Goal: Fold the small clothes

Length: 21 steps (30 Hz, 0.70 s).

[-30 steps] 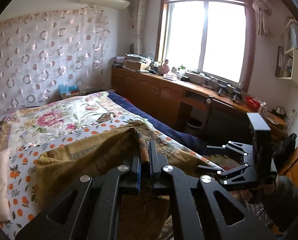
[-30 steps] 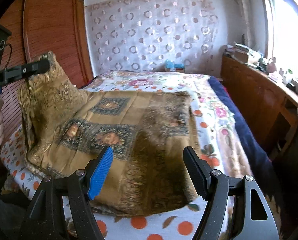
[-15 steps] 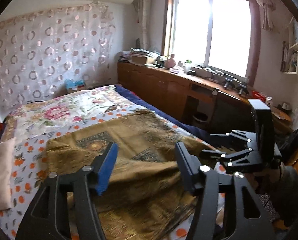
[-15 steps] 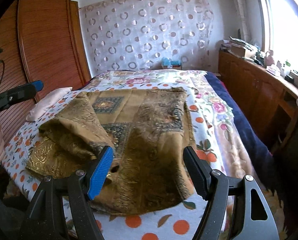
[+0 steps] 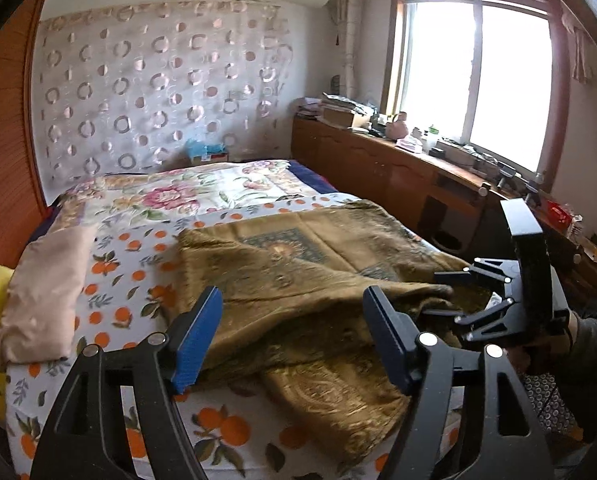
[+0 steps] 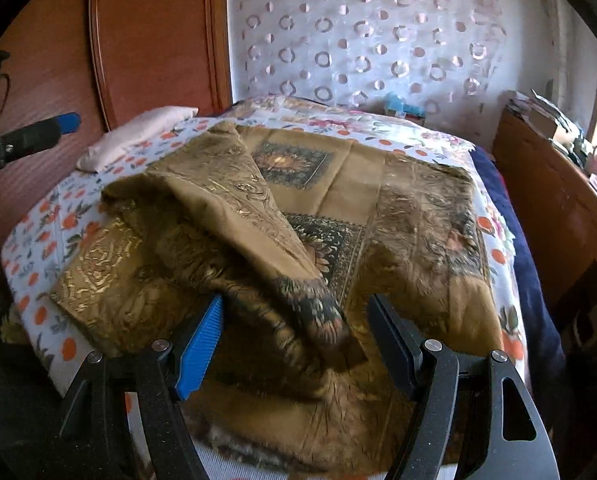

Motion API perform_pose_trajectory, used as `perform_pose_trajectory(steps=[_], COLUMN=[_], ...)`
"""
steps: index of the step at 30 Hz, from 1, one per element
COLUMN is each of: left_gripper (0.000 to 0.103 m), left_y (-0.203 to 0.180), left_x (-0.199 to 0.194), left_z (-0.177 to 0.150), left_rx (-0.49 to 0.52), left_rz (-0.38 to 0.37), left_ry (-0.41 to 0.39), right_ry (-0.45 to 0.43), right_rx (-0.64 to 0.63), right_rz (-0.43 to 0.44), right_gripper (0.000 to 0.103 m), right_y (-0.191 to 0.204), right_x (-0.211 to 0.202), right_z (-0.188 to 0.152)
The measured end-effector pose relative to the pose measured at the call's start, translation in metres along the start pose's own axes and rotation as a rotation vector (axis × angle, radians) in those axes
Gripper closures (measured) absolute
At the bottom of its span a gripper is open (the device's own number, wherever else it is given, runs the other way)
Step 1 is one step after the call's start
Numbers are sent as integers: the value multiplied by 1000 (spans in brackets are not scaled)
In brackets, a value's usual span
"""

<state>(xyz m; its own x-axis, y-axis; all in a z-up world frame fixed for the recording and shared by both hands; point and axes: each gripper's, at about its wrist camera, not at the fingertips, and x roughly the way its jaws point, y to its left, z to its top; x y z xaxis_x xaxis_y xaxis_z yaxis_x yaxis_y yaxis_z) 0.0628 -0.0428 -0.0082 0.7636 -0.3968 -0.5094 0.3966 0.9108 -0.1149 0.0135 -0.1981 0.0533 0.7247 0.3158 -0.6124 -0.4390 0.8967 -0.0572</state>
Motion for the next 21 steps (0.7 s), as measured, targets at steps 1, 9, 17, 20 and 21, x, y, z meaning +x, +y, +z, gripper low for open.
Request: perform_pose_trajectory(steps=[1,9,17,20,21], left_gripper=[30,30,30,30,30], left_y=[2,9,12,12,12], left_x=[0,1,-3,-3,-3], left_z=[-1,-6,-5,-5,-5], left_rx=[-5,-25,-23,-22,-23], left_rz=[3,14,25,25,25], left_ry=[1,-9,-18,-18,-18], right_ry=[-1,-104,-197,-135,-109], right_rx=[-4,-11,47,96,109], right_rz=[14,79,-11,-56,-70], right_gripper=[47,94,95,95,95], right_y=[0,2,-21,-41,-47], right_x=[1,-30,-85,-79,-75], right_z=[3,9,8,-7,-15])
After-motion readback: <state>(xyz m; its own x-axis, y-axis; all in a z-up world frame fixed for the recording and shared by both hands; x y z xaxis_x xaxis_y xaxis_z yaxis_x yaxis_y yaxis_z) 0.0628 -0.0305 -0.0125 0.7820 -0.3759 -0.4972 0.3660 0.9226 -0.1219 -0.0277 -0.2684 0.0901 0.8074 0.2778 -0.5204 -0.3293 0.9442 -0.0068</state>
